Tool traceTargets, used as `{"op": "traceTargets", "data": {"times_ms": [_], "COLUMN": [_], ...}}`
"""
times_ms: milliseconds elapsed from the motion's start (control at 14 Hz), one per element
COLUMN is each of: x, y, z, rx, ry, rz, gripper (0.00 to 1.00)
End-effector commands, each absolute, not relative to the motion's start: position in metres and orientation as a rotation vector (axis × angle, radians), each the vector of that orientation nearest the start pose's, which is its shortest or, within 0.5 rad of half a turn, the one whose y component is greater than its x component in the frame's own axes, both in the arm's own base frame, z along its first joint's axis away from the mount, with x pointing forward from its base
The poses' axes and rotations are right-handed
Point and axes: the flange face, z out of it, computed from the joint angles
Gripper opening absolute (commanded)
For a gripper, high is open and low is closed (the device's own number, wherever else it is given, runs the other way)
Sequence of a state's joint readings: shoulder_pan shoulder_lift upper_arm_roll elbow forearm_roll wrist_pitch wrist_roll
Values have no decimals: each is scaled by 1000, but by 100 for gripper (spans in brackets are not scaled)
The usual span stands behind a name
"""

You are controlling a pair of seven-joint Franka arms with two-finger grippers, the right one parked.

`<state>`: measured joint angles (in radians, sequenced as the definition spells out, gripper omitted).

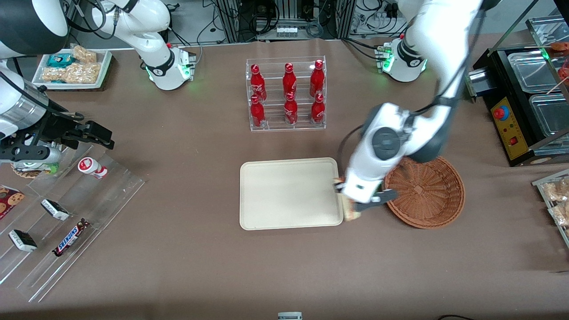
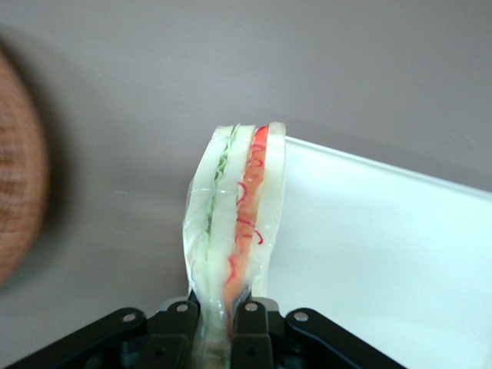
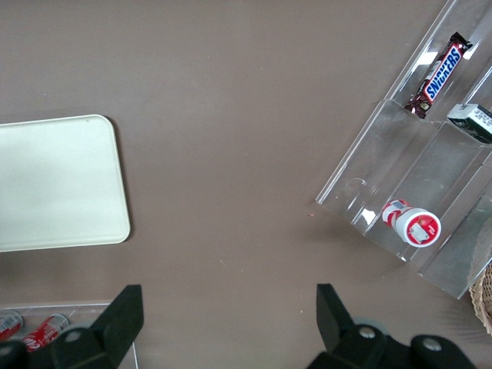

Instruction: Place sandwich from basket to tray

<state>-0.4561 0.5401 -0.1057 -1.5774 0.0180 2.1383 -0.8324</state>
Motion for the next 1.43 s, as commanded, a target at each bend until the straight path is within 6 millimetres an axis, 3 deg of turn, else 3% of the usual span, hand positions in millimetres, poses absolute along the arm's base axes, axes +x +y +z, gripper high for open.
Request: {"op": "traceTargets", "data": {"times_ms": [0,71,214,500,571,643,714,857,1000,1071,1143,1357], "x": [590,578,560,541,539,539,539,545,545,548,559,553], "y": [-426,-453,-482,-504,-504,-504,-504,-501,-494,-486,-464,-433], "z": [309,301,281,239,230,230,237,275,325,356,384,448], "rx": [-3149,-3167,-3175,-3149,-3139,-3132,-3136,-3154,-3145,-3145,-3132,-3085], "ry": [-320,-306,-237,-214,-207,-192,-207,-240,-253,-261,-313,-389], "rz": [-82,-115,-165,-163,-156,-173,-182,-229,-248,-267,-281,-265], "gripper": [2,2,2,4,8,32,99,100,100,100,100,100]}}
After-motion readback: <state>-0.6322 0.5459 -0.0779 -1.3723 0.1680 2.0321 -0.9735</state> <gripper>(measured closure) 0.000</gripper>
